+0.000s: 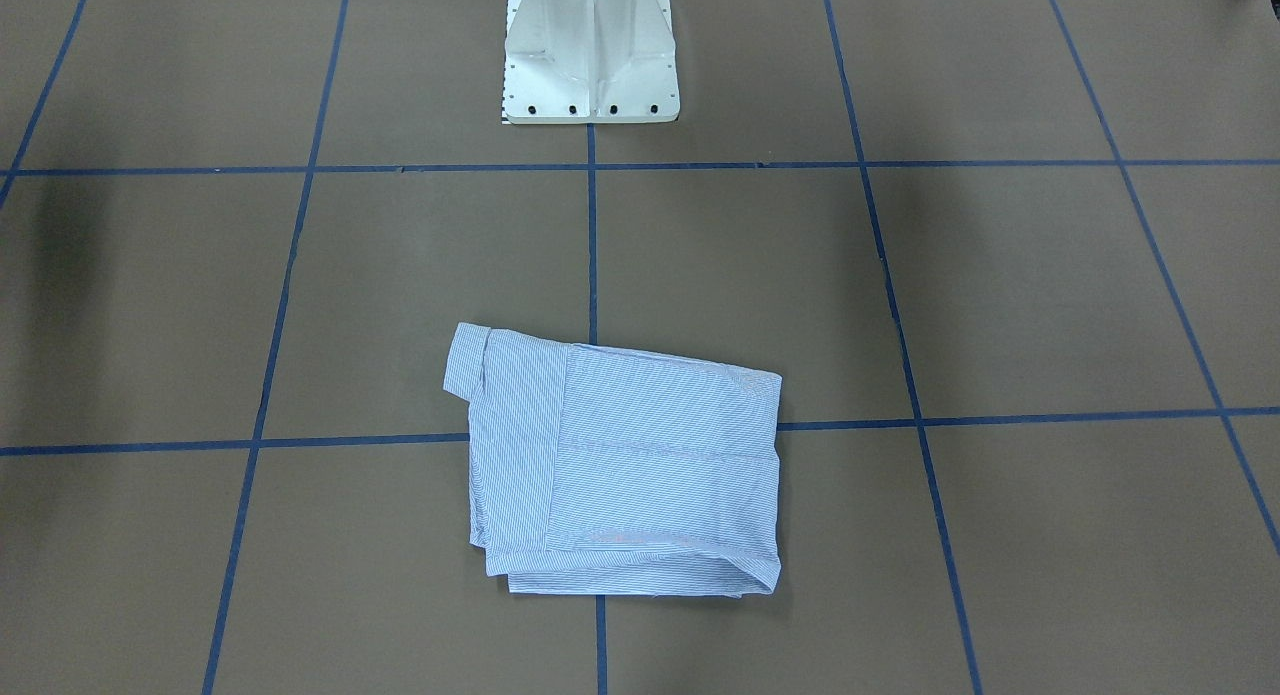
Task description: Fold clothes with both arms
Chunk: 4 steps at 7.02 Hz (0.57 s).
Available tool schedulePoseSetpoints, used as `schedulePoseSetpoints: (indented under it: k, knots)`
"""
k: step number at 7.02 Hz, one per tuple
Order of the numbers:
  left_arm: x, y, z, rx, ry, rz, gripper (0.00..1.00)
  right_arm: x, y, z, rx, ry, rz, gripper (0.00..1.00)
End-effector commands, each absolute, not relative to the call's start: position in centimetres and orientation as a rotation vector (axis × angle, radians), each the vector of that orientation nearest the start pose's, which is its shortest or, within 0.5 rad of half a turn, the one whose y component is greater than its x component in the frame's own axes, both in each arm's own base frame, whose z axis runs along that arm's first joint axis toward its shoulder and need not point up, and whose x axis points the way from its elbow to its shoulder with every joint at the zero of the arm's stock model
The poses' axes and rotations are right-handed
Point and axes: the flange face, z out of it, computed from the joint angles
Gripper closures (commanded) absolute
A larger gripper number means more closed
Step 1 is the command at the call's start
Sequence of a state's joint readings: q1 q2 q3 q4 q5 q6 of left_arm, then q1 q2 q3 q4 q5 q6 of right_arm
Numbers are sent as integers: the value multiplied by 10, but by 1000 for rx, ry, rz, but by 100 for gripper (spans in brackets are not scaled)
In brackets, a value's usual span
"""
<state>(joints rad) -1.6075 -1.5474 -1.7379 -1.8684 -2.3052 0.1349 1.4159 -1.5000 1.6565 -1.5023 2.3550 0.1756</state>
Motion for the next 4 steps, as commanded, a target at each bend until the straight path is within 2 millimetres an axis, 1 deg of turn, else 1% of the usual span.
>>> schedulePoseSetpoints:
  k: [1, 3, 4]
  knots:
    - [-85, -496, 549, 496, 682, 259, 0, -20, -534, 572, 81, -804, -64, 0]
    - [-85, -496, 546, 503, 679, 262, 0, -20, -534, 573, 77, -804, -62, 0]
    - [-85, -496, 545, 505, 682, 263, 0, -20, -534, 582, 65, -800, -56, 0]
